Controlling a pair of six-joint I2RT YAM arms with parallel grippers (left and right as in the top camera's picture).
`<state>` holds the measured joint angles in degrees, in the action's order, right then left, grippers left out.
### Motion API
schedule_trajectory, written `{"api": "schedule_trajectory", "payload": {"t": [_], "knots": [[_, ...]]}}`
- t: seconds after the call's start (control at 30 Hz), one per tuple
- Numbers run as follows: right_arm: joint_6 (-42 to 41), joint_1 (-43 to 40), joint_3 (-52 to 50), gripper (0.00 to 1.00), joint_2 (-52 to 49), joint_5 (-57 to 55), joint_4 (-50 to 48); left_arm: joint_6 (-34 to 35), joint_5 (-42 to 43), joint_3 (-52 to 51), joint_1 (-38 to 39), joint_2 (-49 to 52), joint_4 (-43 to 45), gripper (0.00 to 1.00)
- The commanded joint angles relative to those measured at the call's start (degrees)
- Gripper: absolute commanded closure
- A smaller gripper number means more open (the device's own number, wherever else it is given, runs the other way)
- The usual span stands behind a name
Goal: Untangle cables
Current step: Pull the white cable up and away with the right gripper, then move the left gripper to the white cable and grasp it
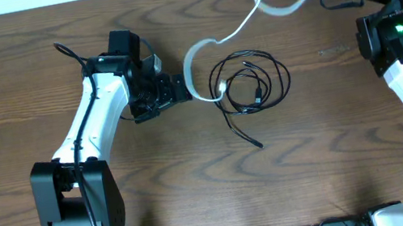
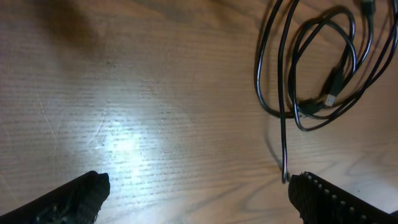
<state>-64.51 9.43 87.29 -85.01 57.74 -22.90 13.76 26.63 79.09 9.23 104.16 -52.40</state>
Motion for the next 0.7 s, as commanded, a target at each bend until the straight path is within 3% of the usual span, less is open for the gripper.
{"api": "schedule_trajectory", "payload": {"t": [0.0, 0.13, 0.23, 0.3, 0.53, 0.67], "knots": [[3.5, -0.8, 0.3, 0.98, 0.3, -1.2, 6.1, 0.3, -0.3, -0.1, 0.1, 0.2, -2.2, 0.03], [5.2, -0.7, 0.3, 0.98, 0.3, -4.8, 17.3, -11.9, 10.6, 0.6, -1.0, -1.0, -3.7, 0.03], [5.5, -0.7, 0.3, 0.98, 0.2, -6.5, 21.3, -25.1, 23.6, 1.5, -2.1, -3.7, -5.4, 0.02], [5.4, -0.5, 0.3, 0.98, 0.2, -6.6, 22.1, -28.7, 27.6, 1.5, -2.8, -7.6, -5.1, 0.02], [6.0, 2.6, 0.3, 0.98, 0.2, -8.3, 23.5, -28.7, 27.8, 1.5, -2.7, -18.8, 2.9, 0.02], [8.4, 5.3, 0.3, 0.98, 0.2, -13.4, 29.2, -23.0, 30.2, 1.5, -2.7, -22.6, 5.9, 0.02]]}}
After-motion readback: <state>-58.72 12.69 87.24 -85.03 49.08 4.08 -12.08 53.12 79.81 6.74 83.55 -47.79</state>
